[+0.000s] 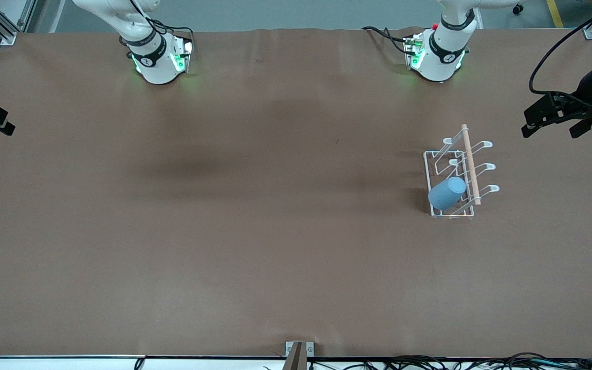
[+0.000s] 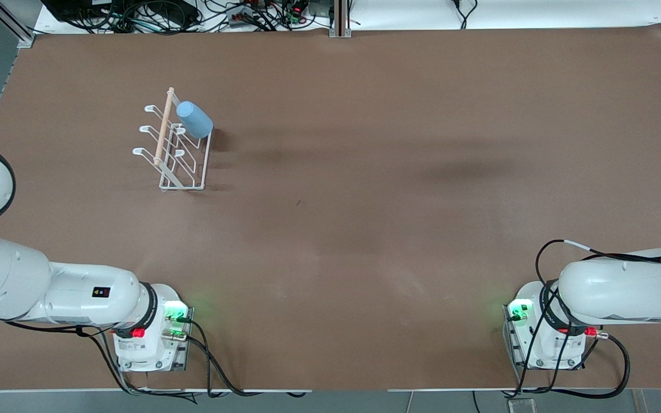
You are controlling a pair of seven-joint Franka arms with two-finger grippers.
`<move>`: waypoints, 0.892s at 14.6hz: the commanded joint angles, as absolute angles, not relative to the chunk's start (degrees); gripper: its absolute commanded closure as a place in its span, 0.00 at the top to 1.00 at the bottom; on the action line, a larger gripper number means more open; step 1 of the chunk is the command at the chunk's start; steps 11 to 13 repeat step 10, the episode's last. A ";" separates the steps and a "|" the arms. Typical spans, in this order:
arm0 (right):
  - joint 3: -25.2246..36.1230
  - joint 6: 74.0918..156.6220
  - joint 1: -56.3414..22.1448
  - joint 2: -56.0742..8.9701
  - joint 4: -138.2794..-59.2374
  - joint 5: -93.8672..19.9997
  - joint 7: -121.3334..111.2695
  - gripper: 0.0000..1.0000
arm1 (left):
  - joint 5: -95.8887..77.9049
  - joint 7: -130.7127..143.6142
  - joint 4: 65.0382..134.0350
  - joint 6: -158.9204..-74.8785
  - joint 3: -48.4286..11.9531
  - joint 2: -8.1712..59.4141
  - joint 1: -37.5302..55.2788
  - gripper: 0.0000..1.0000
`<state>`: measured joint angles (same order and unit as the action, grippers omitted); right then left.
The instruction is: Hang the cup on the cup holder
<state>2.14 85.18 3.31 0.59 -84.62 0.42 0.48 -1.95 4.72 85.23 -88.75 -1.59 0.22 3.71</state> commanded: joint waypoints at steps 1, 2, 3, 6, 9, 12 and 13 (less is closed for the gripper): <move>2.20 84.64 3.43 0.44 -84.20 0.88 -0.88 1.00 | -2.55 4.22 84.90 -88.07 -1.58 0.18 3.25 0.98; 2.28 84.64 3.43 0.44 -84.20 0.88 -0.79 1.00 | -2.29 4.22 84.90 -88.07 -1.58 0.18 3.34 0.98; 2.29 84.55 3.43 0.44 -84.20 0.88 -0.79 1.00 | -2.11 3.96 84.90 -87.98 -1.58 0.18 3.34 0.98; 2.29 84.55 3.51 0.44 -84.20 0.88 -0.79 1.00 | -0.01 1.67 84.90 -86.93 -1.67 0.18 3.34 0.98; 2.29 84.55 3.52 0.44 -84.29 0.79 -0.79 1.00 | 0.00 2.19 84.90 -86.84 -1.67 0.09 3.34 0.98; 2.29 84.55 3.60 0.44 -84.29 0.79 -0.88 1.00 | 0.09 2.28 84.90 -86.84 -1.76 0.09 3.34 0.98; 2.29 84.55 3.60 0.44 -84.29 0.79 -0.88 1.00 | 0.09 2.28 84.90 -86.84 -1.76 0.09 3.34 0.98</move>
